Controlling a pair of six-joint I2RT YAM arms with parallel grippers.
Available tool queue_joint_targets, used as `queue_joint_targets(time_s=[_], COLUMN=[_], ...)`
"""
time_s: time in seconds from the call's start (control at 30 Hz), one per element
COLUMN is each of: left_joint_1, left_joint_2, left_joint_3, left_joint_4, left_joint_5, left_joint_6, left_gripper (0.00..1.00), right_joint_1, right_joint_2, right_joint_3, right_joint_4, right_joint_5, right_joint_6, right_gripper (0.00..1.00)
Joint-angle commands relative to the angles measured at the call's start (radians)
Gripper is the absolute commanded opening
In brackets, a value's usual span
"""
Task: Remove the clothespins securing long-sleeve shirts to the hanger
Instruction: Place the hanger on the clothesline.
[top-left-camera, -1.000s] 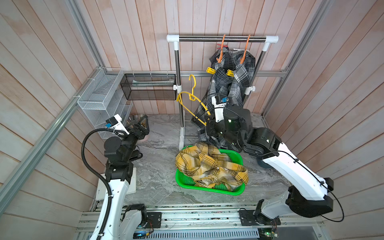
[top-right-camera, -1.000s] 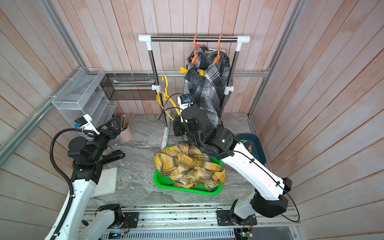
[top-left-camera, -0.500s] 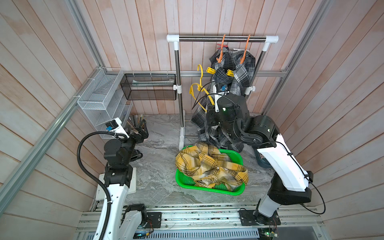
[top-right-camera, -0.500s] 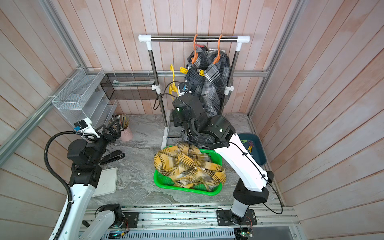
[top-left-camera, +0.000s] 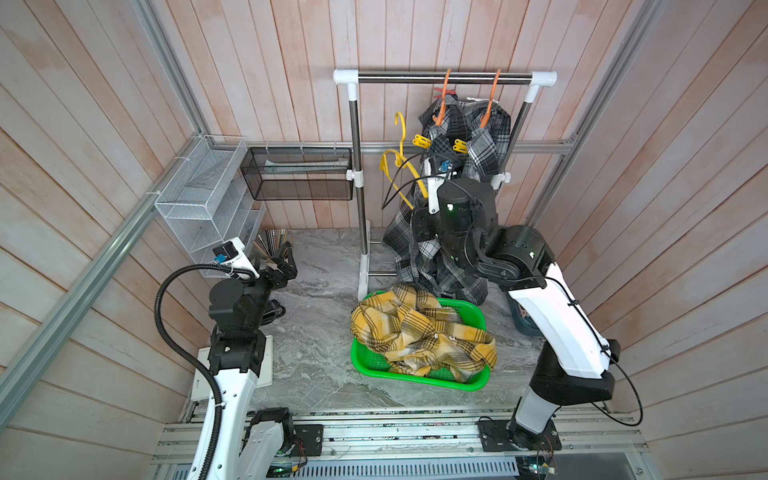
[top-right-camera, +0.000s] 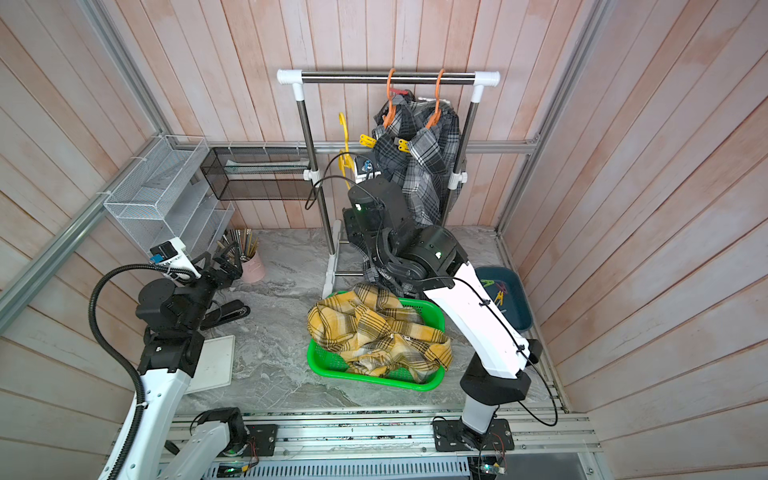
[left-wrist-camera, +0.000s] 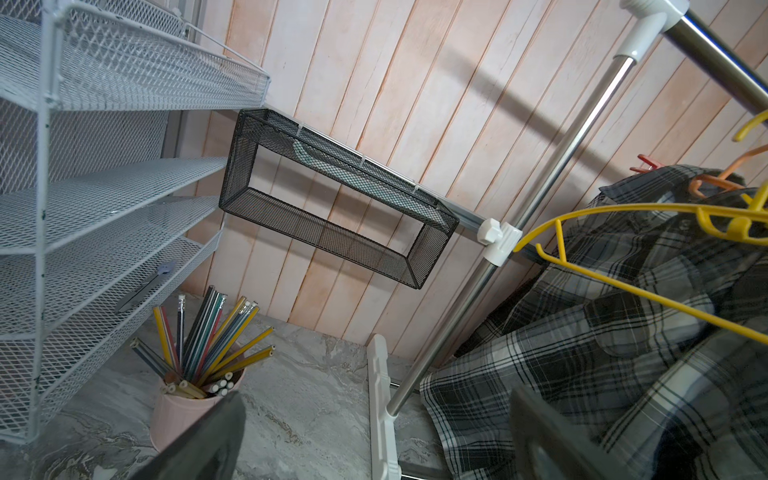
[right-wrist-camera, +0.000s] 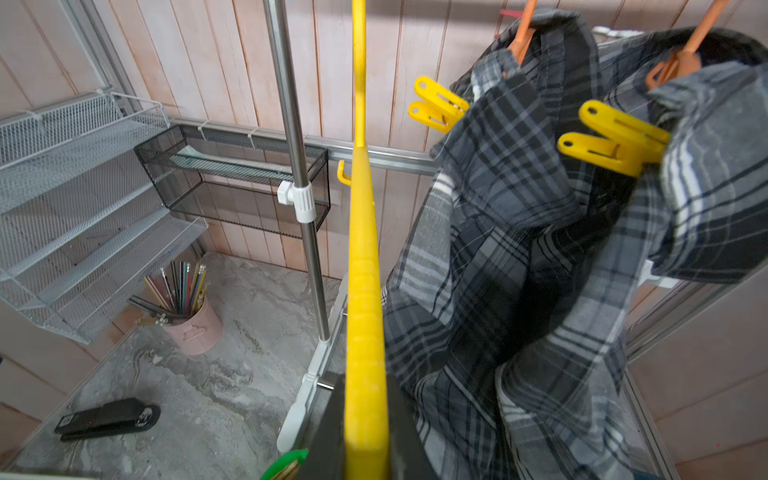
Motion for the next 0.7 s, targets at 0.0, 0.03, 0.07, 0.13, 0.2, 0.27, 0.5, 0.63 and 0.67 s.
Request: queue_joint_targets(time_s=[0.0,0.03,0.07,0.13,0.2,0.27,0.5,0.63,0.67], left_joint_1=[0.001,0.001,0.001,0.001,0.001,0.001,0.002,0.001,0.001], left_joint_2=[-0.015,-0.015,-0.016,-0.015,-0.016,-0.015,-0.005,-0.002,-0.003], left_joint_3=[-0.015,-0.018,-0.022,-0.028,-0.032,-0.036,-0.038,-0.039,-0.040], left_joint_4=[-0.009,-0.009,-0.009,-0.010,-0.012,-0.011,-0.011,-0.007,-0.009], left_joint_5=[-0.012,-0.008,-0.003,-0.002,-0.002,0.003,0.014,0.024,0.027], left_joint_6=[0.013,0.008,0.003,-0.006,-0.014,-0.019,-0.025,-0.033,-0.035], left_gripper=[1.00,1.00,1.00,1.00,1.00,1.00,1.00,1.00,1.00], right_joint_1=[-0.040,-0.050,-0.058,-0.073,-0.081,-0.085,-0.106,-0.132,-0.140], right_joint_2=[0.024,0.030,0.036,0.049,0.058,0.065,0.097,0.120,0.128], right_joint_3=[0.029,0.031,0.035,0.048,0.056,0.056,0.079,0.093,0.102], right_joint_4=[0.116,0.139,0.162,0.202,0.250,0.305,0.407,0.432,0.430], right_joint_5=[-0.035,-0.040,-0.041,-0.047,-0.054,-0.055,-0.076,-0.120,-0.130], right_joint_6=[-0.054,-0.067,-0.079,-0.108,-0.138,-0.169,-0.231,-0.235,-0.230], right_gripper=[0.00,0.00,0.00,0.00,0.00,0.00,0.00,0.00,0.00])
